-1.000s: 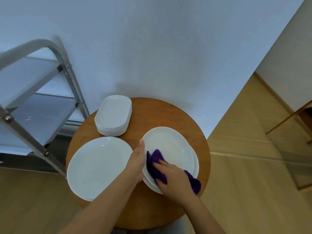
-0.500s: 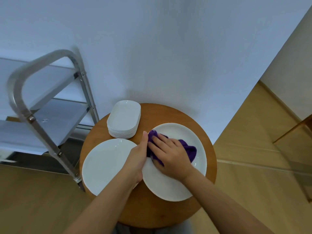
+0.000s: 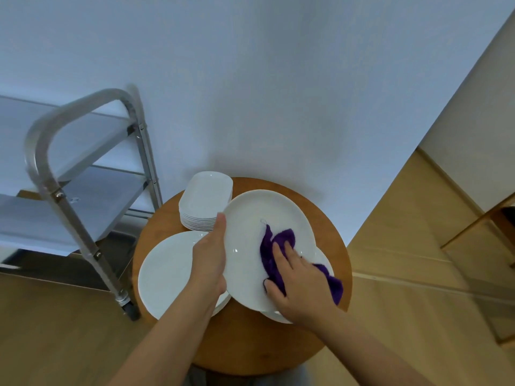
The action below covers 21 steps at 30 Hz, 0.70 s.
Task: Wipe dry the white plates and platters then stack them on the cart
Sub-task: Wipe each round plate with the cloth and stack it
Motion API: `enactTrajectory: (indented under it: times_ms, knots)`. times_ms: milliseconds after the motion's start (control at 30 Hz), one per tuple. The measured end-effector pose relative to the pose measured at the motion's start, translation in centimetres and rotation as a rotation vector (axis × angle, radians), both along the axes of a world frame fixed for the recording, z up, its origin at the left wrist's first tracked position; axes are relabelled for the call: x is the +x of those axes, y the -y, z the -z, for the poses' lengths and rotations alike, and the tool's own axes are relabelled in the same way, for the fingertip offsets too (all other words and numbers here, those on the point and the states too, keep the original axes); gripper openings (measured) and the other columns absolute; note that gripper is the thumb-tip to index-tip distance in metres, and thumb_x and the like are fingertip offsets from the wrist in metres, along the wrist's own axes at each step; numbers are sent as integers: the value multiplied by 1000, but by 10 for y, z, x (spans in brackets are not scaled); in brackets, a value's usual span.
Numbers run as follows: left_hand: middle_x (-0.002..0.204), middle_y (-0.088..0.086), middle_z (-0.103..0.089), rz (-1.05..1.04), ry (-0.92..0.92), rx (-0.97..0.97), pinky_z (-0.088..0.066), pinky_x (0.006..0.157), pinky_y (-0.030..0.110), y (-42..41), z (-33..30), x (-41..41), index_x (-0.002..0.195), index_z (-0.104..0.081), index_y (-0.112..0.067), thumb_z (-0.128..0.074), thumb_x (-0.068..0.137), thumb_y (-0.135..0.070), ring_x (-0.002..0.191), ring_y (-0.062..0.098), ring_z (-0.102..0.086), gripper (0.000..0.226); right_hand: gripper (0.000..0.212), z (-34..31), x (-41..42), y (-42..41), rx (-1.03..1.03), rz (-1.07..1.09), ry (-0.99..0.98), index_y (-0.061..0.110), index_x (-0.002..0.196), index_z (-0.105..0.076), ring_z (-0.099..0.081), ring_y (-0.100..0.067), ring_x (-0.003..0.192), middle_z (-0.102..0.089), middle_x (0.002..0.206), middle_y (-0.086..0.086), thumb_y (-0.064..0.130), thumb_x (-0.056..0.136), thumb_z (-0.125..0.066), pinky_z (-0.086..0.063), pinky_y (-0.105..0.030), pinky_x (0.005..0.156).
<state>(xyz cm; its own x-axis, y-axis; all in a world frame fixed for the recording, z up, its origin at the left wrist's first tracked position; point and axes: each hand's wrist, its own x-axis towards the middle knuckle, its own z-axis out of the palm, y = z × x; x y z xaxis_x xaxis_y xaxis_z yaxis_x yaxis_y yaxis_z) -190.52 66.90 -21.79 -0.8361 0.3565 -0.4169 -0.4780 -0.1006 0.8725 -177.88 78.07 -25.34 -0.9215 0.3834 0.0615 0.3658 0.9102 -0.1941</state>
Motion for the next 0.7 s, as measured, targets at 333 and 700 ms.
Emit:
enactTrajectory:
  times_ms: [333, 700]
  knots:
    - [96, 6, -63, -55, 193, 7, -55, 78, 43, 1, 13, 7, 86, -53, -29, -50, 83, -62, 91, 27, -61, 34, 44, -15, -20, 65, -443, -114, -177, 26, 123, -57, -61, -8, 92, -68, 108, 5, 36, 82, -46, -49, -21, 83]
    - [90, -1, -71, 101, 75, 4, -57, 72, 41, 10, 4, 2, 96, -60, -39, -50, 81, -67, 84, 21, -68, 34, 49, -66, -33, 6, -730, 438, -677, 28, 138, -37, -54, -3, 97, -53, 106, 21, 23, 92, -55, -43, -1, 70]
